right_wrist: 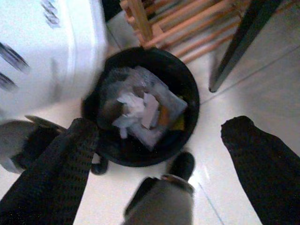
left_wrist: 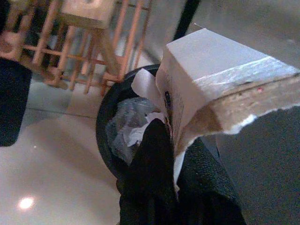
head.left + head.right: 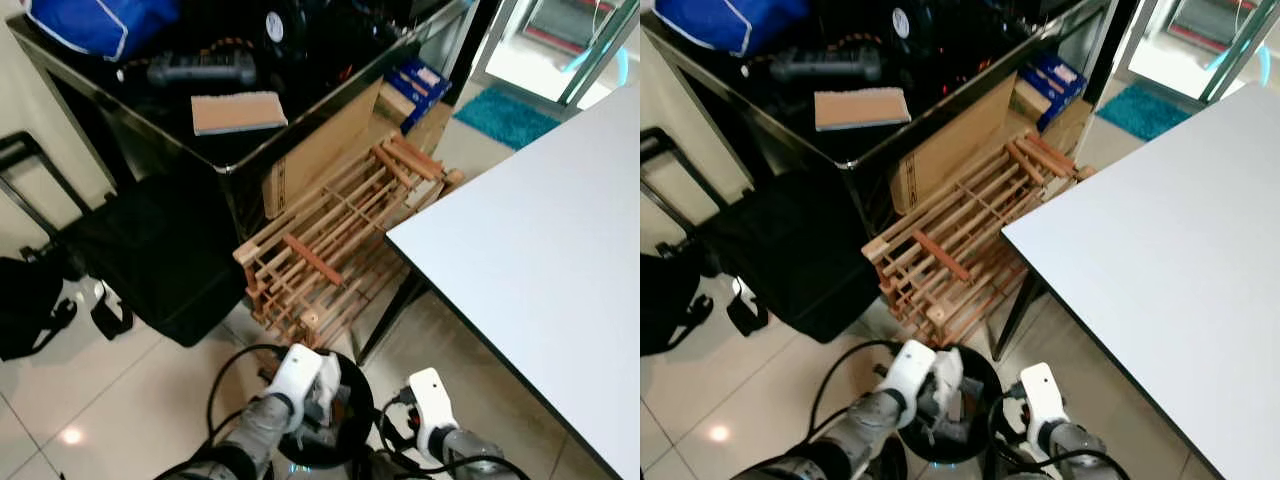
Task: Picking trash to rubbish bin
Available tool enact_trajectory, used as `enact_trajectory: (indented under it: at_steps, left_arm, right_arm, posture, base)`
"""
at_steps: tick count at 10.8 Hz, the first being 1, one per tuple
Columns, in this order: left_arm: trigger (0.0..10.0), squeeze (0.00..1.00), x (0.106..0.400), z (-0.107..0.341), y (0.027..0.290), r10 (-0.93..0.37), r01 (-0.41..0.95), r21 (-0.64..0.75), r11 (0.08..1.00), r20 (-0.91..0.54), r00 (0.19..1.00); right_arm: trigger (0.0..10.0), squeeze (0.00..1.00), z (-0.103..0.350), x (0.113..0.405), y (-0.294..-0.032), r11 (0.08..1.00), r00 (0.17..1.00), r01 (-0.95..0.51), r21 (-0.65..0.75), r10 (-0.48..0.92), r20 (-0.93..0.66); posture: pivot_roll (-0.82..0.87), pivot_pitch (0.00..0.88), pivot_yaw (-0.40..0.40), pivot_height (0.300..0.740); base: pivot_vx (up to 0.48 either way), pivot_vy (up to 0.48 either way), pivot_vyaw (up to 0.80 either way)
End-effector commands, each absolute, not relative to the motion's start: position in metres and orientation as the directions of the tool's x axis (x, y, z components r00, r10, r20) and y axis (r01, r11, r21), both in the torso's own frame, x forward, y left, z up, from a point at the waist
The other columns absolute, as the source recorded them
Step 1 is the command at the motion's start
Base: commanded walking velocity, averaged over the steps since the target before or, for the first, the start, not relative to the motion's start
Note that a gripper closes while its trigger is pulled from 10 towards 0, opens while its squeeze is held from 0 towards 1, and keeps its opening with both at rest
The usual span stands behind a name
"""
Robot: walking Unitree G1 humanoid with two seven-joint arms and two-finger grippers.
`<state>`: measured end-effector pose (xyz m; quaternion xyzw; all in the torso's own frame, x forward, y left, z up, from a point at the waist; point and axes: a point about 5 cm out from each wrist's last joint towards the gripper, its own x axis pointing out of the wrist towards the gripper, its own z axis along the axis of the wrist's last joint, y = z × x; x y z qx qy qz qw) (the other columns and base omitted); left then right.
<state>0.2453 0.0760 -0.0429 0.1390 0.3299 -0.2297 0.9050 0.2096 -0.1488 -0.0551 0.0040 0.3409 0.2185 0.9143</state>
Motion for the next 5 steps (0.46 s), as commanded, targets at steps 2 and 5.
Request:
enact_trajectory:
  at_steps: [2, 5]
  left_arm:
    - [10.0, 0.00, 0.2423, -0.0434, 0.0692, -0.363, 0.571, 0.121, 0.812, -0.662, 0.656]
    - [10.0, 0.00, 0.2442, -0.0432, 0.0740, -0.346, 0.578, 0.157, 0.801, -0.666, 0.661]
  right_arm:
    - [10.0, 0.00, -0.0547, 0.2018, -0.1448, 0.882, 0.644, -0.423, 0.206, 0.453, -0.616]
    - [10.0, 0.00, -0.0507, 0.1995, -0.1448, 0.881, 0.651, -0.420, 0.220, 0.461, -0.603]
  posture:
    - [-0.20, 0.271, -0.027, 0.740]
    - [-0.20, 0.281, -0.023, 0.740]
  base:
    - [0.000, 0.000, 0.00]
    - [0.000, 0.000, 0.00]
